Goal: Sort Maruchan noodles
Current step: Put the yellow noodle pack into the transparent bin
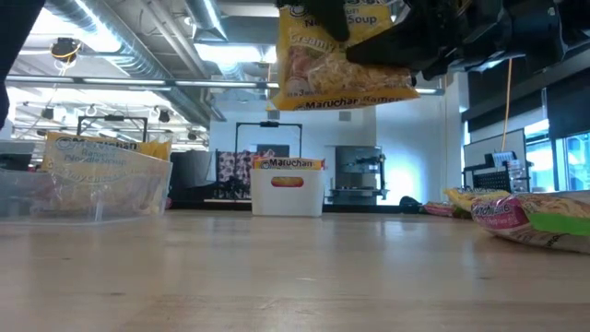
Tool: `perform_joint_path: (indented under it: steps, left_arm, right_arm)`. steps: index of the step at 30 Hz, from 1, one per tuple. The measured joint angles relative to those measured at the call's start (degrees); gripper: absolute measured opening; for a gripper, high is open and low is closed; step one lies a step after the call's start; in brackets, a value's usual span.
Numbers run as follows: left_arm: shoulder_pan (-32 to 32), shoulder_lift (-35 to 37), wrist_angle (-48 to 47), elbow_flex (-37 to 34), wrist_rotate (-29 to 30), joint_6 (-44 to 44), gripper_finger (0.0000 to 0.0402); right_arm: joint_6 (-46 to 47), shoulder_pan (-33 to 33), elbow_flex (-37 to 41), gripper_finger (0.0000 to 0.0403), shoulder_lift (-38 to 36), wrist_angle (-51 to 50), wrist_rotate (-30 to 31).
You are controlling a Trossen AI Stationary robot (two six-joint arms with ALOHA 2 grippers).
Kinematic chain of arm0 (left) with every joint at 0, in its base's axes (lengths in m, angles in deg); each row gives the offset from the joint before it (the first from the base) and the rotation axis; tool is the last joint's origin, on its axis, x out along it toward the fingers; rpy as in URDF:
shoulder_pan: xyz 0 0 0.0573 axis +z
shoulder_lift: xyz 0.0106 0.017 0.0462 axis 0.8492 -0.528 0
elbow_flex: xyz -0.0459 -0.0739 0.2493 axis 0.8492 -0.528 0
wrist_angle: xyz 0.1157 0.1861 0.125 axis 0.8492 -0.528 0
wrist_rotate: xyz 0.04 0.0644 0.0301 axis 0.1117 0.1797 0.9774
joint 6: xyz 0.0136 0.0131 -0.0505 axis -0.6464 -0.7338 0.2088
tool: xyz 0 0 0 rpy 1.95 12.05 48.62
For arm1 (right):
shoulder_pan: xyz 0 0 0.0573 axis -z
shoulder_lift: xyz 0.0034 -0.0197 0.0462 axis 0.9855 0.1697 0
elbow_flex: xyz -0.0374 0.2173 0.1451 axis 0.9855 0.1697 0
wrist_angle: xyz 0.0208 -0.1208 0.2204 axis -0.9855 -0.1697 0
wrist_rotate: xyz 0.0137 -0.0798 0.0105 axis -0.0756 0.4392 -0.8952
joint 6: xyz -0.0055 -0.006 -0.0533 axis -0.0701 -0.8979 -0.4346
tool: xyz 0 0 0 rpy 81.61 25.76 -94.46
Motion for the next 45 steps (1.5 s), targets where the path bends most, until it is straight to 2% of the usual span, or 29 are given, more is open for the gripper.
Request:
perform_joint_path:
  steps: [3,6,10,14,16,20,24,27,29,33,39,45]
  left_arm:
    - [0.0,-0.5,-0.8,0.0,0.4,-0.2,0.0215]
    - [0.0,-0.8,-0.7,0.0,0.3,-0.5,0.0174]
    - [0.0,-0.6,-0.7,0.0,0.0,-1.3,0.0122]
    - [0.0,-0.3,-2.3,0.1,-0.2,-0.9,0.0122]
    - [-0.1,-0.2,-4.4,1.2,-0.2,-0.4,0.0122]
    - [-1.5,2.5,-13.6,4.7,3.6,-0.2,0.0122]
    - [-2.3,5.8,-22.7,5.0,5.9,3.1,0.0122]
    - [-3.6,9.0,-31.4,5.0,10.3,8.8,0.0122]
    - [-4.5,11.3,-34.0,4.7,12.3,11.1,0.0122]
    - [-4.9,17.8,-33.7,-1.8,10.4,13.3,0.0122]
    - [-4.8,30.4,-32.5,-18.6,10.7,14.7,0.0122]
    - [-3.3,39.3,-31.2,-33.1,9.4,16.2,0.0122]
  right_arm:
    - [0.0,0.0,0.0,0.0098,0.0,0.1,0.0]
    - [0.0,0.0,0.1,0.0103,0.0,0.2,-0.1]
    - [-0.1,0.0,0.1,0.0130,0.1,0.6,-0.1]
    - [-0.7,0.0,0.1,0.0179,-0.6,0.4,-1.3]
    - [-0.6,0.0,0.0,0.0204,-3.0,-1.0,-3.2]
    - [0.9,0.0,0.0,0.0240,-9.7,-6.6,-6.9]
    - [0.9,-0.1,0.0,0.0259,-14.2,-12.3,-9.0]
    - [0.9,0.0,-0.1,0.0264,-15.2,-14.5,-8.7]
    - [0.9,0.0,0.0,0.0265,-14.9,-15.3,-8.6]
    - [0.8,0.0,0.0,0.0265,-13.6,-15.7,-7.9]
    - [0.8,0.0,0.0,0.0266,-12.7,-15.9,-6.6]
    - [0.8,0.0,0.0,0.0266,-12.7,-16.0,-5.6]
